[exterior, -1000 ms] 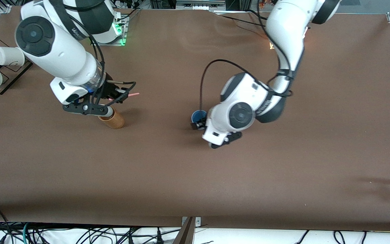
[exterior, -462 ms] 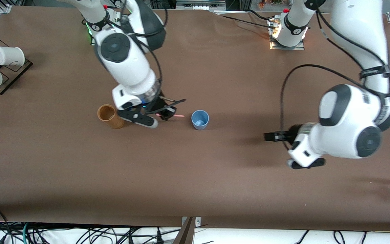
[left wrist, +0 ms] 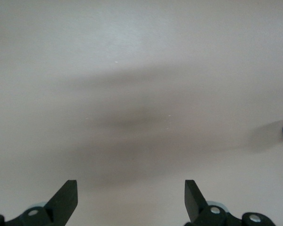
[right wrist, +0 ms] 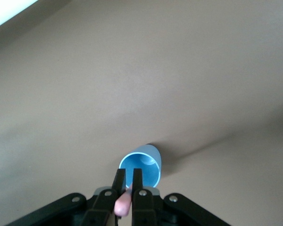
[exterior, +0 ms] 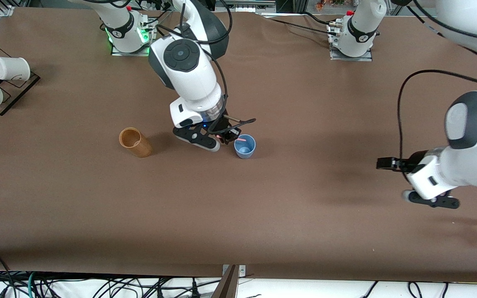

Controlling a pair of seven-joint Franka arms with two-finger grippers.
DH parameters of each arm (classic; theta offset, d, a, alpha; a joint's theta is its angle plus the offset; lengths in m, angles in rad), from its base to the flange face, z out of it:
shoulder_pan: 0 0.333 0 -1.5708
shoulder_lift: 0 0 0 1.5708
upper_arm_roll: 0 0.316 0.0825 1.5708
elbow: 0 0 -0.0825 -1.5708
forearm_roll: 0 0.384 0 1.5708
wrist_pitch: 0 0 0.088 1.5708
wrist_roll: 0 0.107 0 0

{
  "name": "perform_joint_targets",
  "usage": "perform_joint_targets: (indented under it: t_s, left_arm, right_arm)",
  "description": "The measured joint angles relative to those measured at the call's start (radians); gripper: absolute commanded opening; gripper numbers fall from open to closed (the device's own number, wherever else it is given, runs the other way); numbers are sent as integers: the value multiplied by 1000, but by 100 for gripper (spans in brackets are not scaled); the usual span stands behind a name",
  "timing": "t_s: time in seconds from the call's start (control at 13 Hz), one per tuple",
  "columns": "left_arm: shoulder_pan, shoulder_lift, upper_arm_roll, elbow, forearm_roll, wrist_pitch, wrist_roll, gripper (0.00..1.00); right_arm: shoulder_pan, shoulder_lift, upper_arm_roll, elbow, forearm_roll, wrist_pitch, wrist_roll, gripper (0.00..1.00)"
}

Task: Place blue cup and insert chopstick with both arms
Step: 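Lower the chopstick into the blue cup with the right gripper while the left gripper withdraws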

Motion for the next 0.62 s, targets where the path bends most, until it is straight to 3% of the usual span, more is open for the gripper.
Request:
perform_joint_targets:
  t_s: [0.46,0.54,0.62]
  left_arm:
    - [74,-244,2,-67,3,-6,11,100]
    - [85,-293,2,-98,3,-18,11,100]
    - [92,-349,2,-157,3,-31,11,100]
  right_arm:
    - [45,64,0,0,-76,0,66,0]
    - [45,70,0,0,-76,0,66,9]
    - [45,77,-1,0,-76,0,70,27]
